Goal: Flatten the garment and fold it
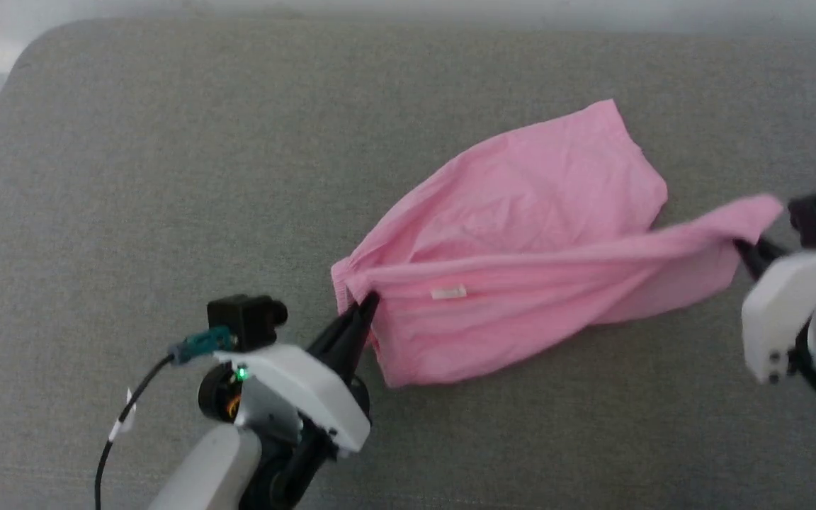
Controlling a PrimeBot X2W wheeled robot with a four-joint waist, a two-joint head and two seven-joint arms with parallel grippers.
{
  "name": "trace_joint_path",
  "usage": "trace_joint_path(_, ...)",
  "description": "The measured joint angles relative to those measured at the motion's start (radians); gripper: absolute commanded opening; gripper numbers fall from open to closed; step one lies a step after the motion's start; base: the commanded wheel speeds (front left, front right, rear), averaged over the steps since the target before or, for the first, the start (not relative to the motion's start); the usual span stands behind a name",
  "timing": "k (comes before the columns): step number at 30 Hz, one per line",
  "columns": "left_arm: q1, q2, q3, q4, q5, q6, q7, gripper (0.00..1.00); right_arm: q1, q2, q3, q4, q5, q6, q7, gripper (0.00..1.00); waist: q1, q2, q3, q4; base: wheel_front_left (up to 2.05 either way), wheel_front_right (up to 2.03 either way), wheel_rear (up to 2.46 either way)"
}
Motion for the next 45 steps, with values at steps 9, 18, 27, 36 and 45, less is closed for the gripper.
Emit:
trace_joint_path(9,-0.143,-0.075,0.028,0.11,0.014,0.011,-0.067,0.0,-0.369,-0.086,0.144,0.264,0.021,0.0,-0.02,0.0,0.0002,0.0,0.113,0.048,0.0,0.0,0.0)
trace_joint_path(18,-0.236,-0.137,0.025,0.185,0.024,0.011,-0.118,0.0,-0.632,-0.131,0.304,0.521,0.029,0.0,-0.029,0.0,0.0001,0.0,0.231,0.112,0.0,0.0,0.0)
trace_joint_path(27,-0.27,-0.166,0.01,0.224,0.024,-0.009,-0.148,1.0,-0.765,-0.134,0.382,0.71,0.067,0.0,-0.031,1.0,-0.0001,0.0,0.299,0.169,0.0,0.0,0.0)
trace_joint_path(36,-0.253,-0.161,0.008,0.224,0.037,-0.01,-0.202,1.0,-0.747,-0.108,0.331,0.757,0.123,-0.001,-0.239,1.0,-0.0001,0.0,0.254,0.171,0.0,0.0,0.0)
trace_joint_path(45,-0.141,-0.13,-0.021,0.175,0.093,0.001,-0.282,1.0,-0.495,-0.06,0.188,0.663,0.147,-0.001,-0.523,1.0,-0.0003,0.0,0.133,0.145,0.0,0.0,0.0)
